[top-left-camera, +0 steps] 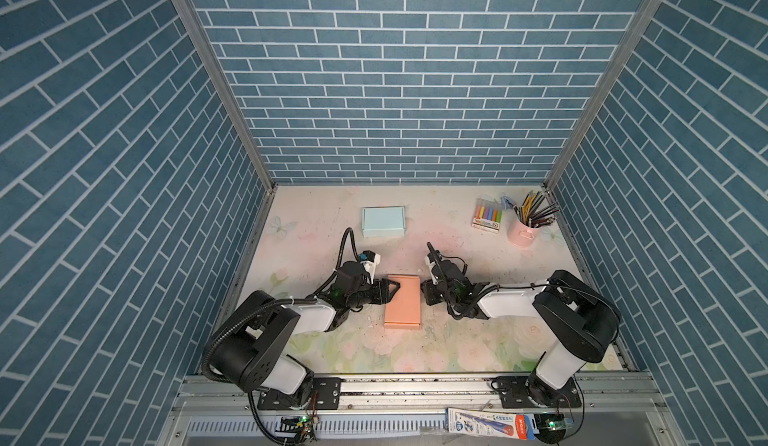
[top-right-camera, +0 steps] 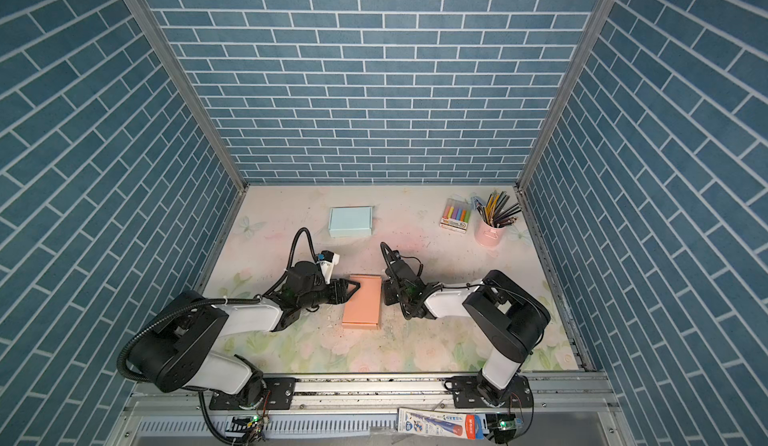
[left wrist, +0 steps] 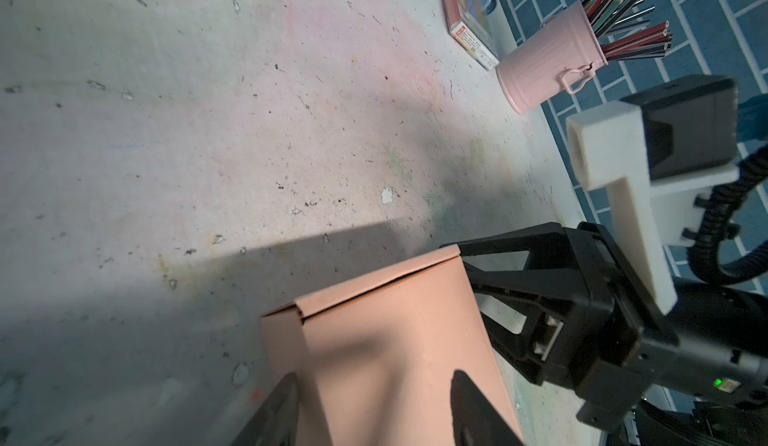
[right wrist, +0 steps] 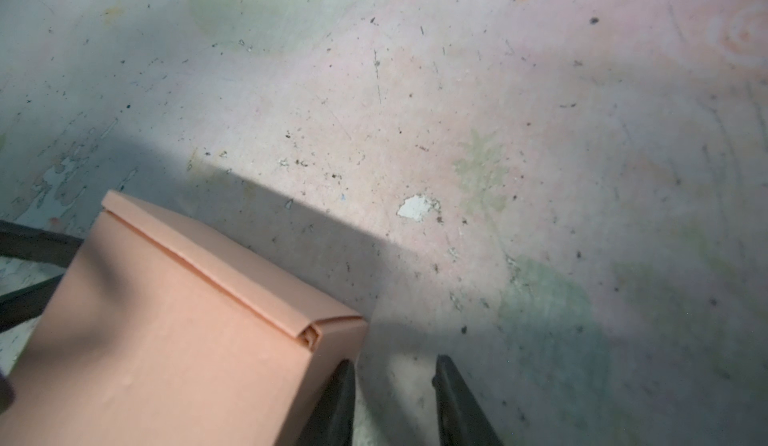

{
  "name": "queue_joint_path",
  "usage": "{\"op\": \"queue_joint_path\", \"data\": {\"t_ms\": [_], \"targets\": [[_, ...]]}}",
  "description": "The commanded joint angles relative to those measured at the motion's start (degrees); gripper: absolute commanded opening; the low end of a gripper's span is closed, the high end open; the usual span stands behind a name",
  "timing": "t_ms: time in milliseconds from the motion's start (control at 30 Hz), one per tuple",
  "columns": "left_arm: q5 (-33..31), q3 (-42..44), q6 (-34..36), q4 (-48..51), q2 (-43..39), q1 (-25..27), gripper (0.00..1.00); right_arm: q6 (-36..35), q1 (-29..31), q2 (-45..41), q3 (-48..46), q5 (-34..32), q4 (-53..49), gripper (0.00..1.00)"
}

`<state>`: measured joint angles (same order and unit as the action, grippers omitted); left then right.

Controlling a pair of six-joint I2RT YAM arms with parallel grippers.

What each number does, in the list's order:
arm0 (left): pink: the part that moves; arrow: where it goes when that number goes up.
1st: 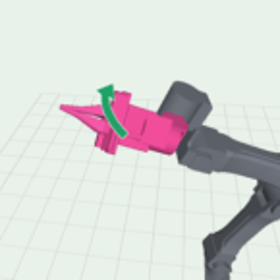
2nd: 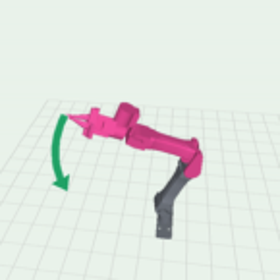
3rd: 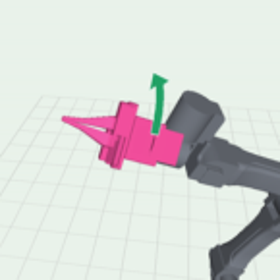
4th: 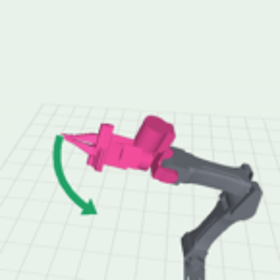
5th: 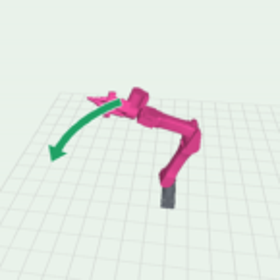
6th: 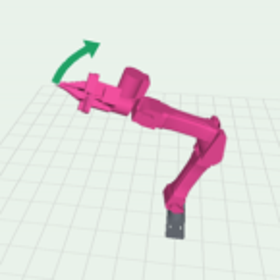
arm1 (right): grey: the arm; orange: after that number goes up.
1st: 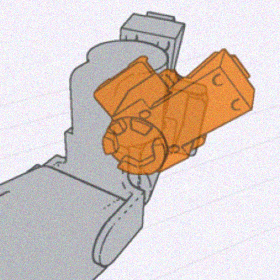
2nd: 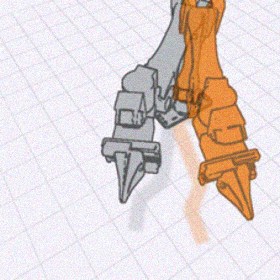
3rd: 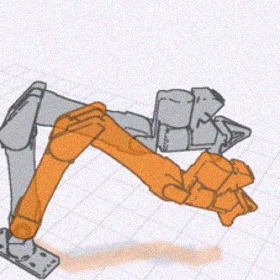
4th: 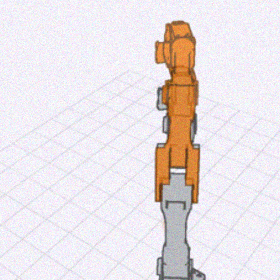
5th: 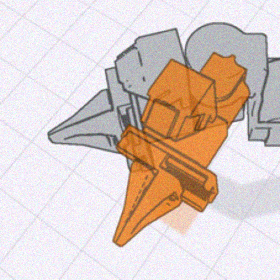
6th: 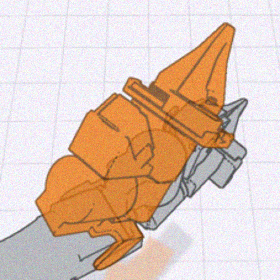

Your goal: Fold the paper box

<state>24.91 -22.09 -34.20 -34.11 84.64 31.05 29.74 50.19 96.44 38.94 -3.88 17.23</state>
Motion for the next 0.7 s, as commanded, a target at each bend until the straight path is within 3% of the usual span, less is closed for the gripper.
{"op": "queue_joint_path", "data": {"t_ms": [0,367,667], "targets": [[1.7,0.8,-0.6,-1.1,-0.7,0.9,0.59,1.9,1.7,0.8,-0.1,5.4,-0.6,0.34],[-0.1,4.0,0.2,4.2,-8.4,-1.2,0.66,5.2,0.0,-6.0,-9.6,4.9,0.6,0.35],[-0.4,10.1,-2.1,6.4,-15.9,0.7,0.7,7.5,2.4,-10.9,-14.3,3.6,-0.7,0.35]]}}
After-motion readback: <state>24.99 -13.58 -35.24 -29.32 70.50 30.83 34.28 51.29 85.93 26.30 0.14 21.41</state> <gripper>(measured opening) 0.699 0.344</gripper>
